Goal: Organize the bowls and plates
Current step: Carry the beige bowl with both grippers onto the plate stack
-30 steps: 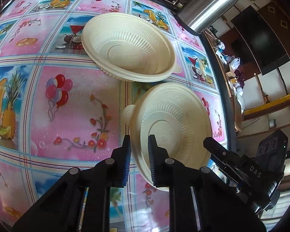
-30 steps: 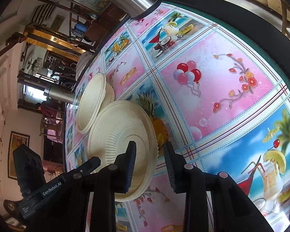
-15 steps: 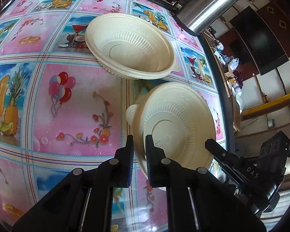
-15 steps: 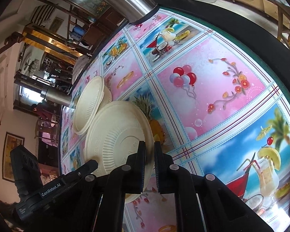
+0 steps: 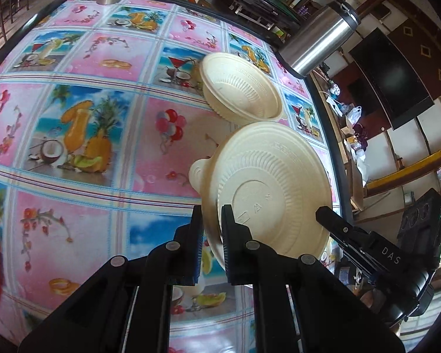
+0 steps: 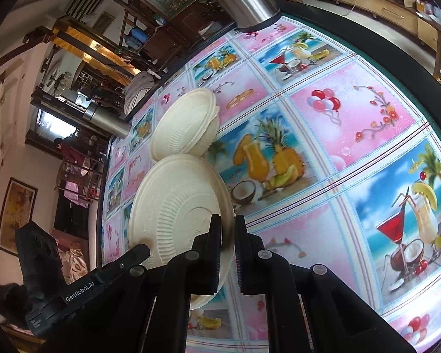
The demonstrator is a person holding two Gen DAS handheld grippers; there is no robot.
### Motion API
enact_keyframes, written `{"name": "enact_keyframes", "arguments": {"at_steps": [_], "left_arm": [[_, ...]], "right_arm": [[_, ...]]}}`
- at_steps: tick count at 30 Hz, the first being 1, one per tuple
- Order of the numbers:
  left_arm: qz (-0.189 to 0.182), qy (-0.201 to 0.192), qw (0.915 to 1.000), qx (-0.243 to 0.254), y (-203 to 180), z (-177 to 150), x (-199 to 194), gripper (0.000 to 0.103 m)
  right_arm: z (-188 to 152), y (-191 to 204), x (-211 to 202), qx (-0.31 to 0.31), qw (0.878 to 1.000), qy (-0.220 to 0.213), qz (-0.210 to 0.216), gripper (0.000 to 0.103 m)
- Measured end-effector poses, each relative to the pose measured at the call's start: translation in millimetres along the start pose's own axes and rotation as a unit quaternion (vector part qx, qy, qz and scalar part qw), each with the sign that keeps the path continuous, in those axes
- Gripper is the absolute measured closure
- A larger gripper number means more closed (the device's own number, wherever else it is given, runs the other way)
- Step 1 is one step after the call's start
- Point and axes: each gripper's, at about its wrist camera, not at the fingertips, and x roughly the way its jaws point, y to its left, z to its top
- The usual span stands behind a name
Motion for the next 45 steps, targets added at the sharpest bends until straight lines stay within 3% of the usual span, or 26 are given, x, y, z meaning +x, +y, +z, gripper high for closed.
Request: {"name": "enact_keyframes", "arguments": {"at_steps": [6,12,22,32,45], "left_arm": [[0.024,-0.047,0.9986,-0.009,50.8,-12.7,-66.9,0.093],[0.078,-0.077,0.9938,-0.017,110.1,-24.9,-136.5,0.091],[0.160,-0.062,0.9847,-0.031,189.2,-58.7,-192.4,0.088],[0.173,-0.052,0.9821,-0.055,236.7,-71.9,-203.5,0.088],[0.169,-0.014,0.9835,-0.064,266.5,-74.3,-190.8,0.088]], "right_arm": [[-32.5,68.7,-1.7,-0.053,0.998,0.006,0.026,0.094],[-74.1,154.0,9.8,-0.112,0.991,0.026,0.064,0.094],[-147.1,263.3,45.8,-0.183,0.975,0.078,0.098,0.094],[-200.8,310.9,76.6,-0.225,0.963,0.118,0.088,0.094],[-221.4,323.3,102.8,-0.252,0.957,0.134,0.052,0.094]]}}
